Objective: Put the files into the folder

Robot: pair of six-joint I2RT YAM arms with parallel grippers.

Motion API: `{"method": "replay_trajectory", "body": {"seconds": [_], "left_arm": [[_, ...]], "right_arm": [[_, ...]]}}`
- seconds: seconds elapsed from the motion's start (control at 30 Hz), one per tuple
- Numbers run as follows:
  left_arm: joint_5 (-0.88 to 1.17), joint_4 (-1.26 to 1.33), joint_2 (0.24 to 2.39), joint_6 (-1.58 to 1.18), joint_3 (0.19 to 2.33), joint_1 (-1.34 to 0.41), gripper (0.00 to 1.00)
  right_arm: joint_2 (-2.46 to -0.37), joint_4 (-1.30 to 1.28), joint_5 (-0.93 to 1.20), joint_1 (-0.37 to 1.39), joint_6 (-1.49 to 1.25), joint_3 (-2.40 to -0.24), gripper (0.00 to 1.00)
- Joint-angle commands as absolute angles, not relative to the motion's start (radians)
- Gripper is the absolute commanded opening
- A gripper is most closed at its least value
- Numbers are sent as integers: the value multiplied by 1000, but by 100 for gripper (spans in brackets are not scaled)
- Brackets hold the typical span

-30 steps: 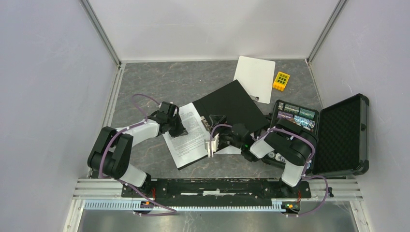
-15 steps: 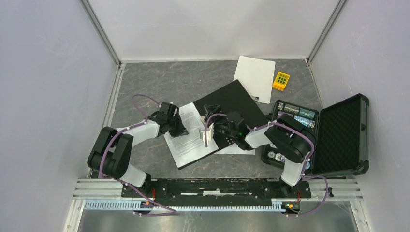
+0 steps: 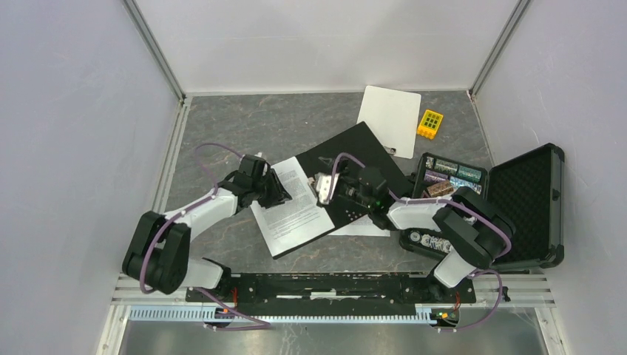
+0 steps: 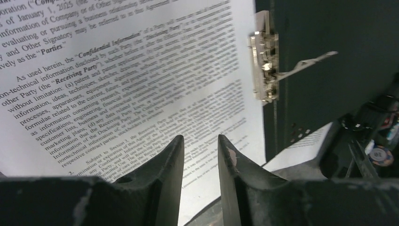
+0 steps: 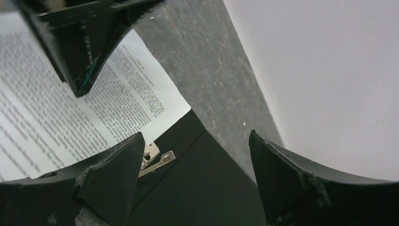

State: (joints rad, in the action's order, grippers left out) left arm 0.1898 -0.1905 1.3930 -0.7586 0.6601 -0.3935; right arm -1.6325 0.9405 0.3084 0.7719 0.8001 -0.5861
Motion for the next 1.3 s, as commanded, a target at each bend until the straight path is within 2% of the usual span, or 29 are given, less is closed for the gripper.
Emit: {"method": "replay_trajectory", "body": {"seconds": [0.0,0.1,0.2,0.33,0.57,0.73,0.87,1.07,1.27], "left_arm": [[201,-218,1295,-777,708,-396,40],[148,-265,1271,-747,719,-392,41],[143,-303,1272,-716,715,-370,39],[154,-284,1270,-708,668,-356,33],[150,-230,1296,-717,583,-353,30],[141,-219,1306,-706,562,-354,30],[136,-222,1321,-699,558,-354,29],[143,-201,1332,-708,543,-354,28],[140,-199,1340,-707,539,-354,28]], "right_arm": [[-1571,677,136,763,345,-735,84],[-1554,576,102,759,177,-776,76],[-1552,439,72,759,42,-839,72],[-1605,216,69,753,-55,-987,48],[-1693,90,127,721,-111,-1087,28],[-1732,55,198,699,-77,-1114,36],[-1771,49,220,682,-76,-1136,32],[-1791,77,255,669,-88,-1137,34],[-1806,103,276,663,-102,-1137,31]]}}
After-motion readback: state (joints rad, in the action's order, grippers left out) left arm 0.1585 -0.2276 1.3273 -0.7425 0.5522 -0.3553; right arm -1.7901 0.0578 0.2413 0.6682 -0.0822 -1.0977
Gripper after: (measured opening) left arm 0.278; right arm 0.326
